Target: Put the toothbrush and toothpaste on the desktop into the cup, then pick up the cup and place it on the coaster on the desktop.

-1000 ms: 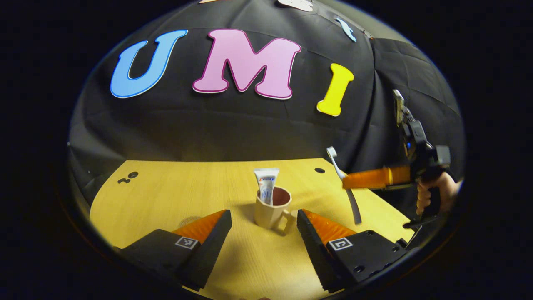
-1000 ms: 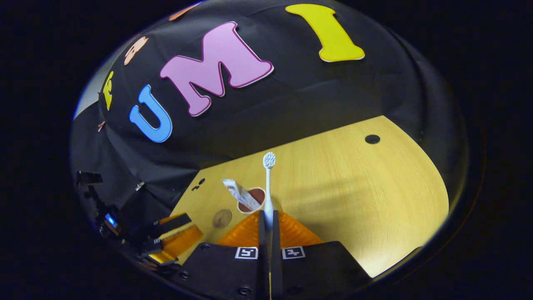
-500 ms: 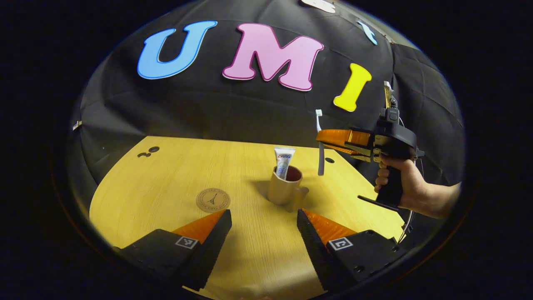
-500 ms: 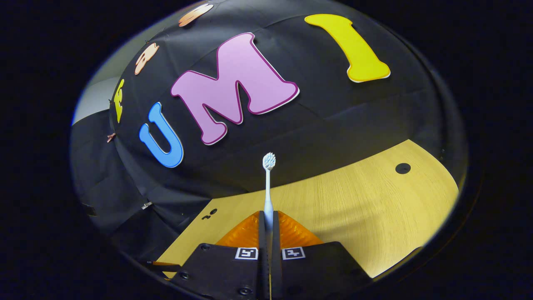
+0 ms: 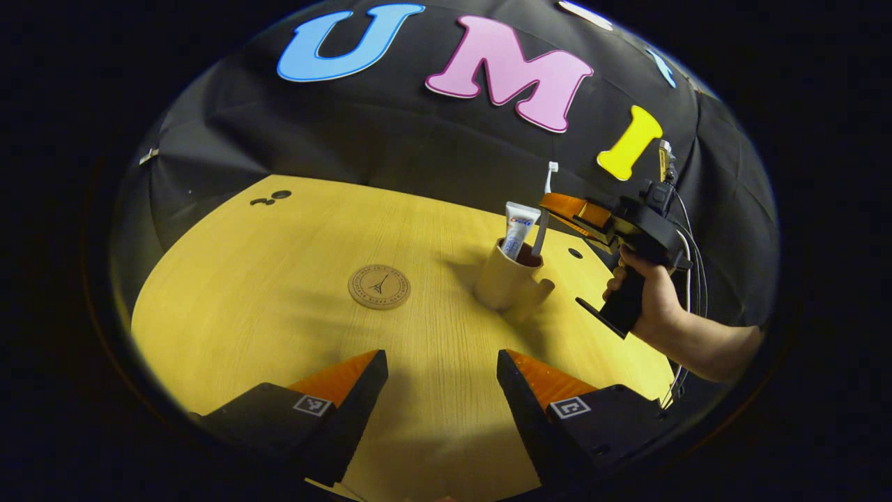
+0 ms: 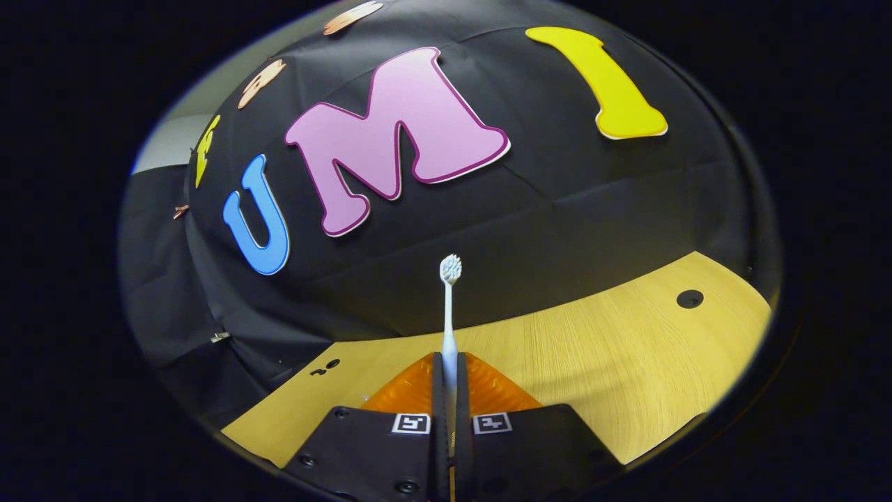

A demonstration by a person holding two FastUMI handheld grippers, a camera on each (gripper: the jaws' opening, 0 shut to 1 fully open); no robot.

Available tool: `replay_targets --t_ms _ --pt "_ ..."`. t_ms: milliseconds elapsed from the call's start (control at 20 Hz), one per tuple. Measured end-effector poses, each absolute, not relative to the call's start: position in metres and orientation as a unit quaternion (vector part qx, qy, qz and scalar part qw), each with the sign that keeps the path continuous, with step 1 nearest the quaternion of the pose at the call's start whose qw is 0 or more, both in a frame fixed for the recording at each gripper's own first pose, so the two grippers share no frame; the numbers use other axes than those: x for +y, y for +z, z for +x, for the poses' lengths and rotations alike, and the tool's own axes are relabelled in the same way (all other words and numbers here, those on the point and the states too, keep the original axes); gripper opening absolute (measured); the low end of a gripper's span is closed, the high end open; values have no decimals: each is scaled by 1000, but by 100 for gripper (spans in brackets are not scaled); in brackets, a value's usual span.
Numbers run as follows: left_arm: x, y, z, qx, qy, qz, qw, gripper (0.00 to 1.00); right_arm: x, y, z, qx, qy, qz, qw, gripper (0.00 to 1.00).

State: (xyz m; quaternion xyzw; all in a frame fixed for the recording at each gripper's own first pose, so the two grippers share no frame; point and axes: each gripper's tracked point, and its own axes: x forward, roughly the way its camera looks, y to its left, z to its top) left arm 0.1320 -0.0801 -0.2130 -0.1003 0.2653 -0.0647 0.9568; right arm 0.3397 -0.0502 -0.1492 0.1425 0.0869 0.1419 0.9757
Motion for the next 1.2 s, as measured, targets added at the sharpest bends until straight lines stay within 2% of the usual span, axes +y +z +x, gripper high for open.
replay_targets --t_ms 500,600,650,700,750,800,850,1000,1200 --pt "-70 -248 131 291 -53 -135 946 98 -39 -179 323 67 156 83 982 11" --pt "-74 -248 131 291 -57 -132 946 98 -47 -172 314 61 147 76 984 26" --pt "-75 -248 131 292 -58 -128 946 98 -51 -166 309 57 143 82 985 42" --pt "-78 -246 131 292 -61 -125 946 98 -54 -161 303 59 144 93 984 52" --pt "-80 -244 131 292 -64 -123 946 98 -54 -157 297 65 149 104 981 72" --pt "-83 -240 131 289 -66 -120 947 98 -56 -155 292 72 148 110 980 87" --pt "-84 -237 130 287 -66 -117 948 98 -60 -154 288 82 144 111 980 96" --pt "-83 -228 123 284 -53 -112 951 98 -69 -155 271 119 123 96 981 98" --pt "-82 -225 109 294 -54 -116 947 98 -74 -168 256 216 84 79 970 98"
